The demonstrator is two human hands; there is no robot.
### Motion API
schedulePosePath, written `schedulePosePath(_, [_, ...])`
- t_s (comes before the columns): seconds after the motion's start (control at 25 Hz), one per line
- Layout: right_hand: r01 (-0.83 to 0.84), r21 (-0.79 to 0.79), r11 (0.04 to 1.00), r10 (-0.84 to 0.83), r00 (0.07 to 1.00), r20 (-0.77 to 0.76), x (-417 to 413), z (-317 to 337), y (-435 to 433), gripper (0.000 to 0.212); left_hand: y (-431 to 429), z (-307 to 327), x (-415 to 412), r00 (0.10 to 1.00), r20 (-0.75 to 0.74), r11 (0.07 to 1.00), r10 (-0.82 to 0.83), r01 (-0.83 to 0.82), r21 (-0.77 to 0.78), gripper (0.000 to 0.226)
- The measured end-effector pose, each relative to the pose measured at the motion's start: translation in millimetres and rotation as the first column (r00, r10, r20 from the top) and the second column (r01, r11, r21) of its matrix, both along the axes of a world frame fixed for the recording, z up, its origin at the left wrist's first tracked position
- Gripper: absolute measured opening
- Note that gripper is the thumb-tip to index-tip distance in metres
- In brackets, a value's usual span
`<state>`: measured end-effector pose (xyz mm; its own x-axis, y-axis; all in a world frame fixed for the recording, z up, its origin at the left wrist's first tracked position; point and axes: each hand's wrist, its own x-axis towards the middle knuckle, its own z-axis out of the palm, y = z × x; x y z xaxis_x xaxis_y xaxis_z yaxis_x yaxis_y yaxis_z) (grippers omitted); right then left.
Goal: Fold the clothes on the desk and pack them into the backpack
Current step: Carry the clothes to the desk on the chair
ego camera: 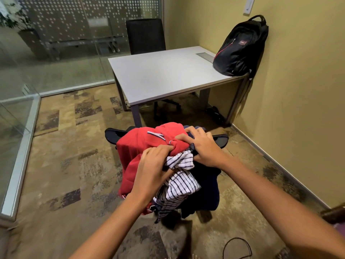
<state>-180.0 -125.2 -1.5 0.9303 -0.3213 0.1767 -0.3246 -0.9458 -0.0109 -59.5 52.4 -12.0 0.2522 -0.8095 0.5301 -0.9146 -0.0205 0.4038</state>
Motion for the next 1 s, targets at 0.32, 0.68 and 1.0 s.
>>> schedulePosePath(0.32, [-0.252, -0.254, 0.934, 0.3, 0.939, 0.17, -2, -4, -2, 0.053, 10, -9, -4, 0.997, 0.062, 0.999, -0.036, 0.034, 0.026, 0.05])
schedulePosePath(0.68, [0.269, 0.449, 0.852, -0.479, 0.748, 0.46, -12, 10, 40, 0.032, 9, -6, 2, 0.992, 0.125, 0.999, 0.023, -0.017, -0.048, 0.072])
schedulePosePath(1.0, [0.689, 0.415, 0.594, -0.734, 0.676, -0.071, 29, 27, 48, 0.093, 2, -15, 12, 0.993, 0.119, 0.999, -0.018, 0.014, 0.041, 0.066])
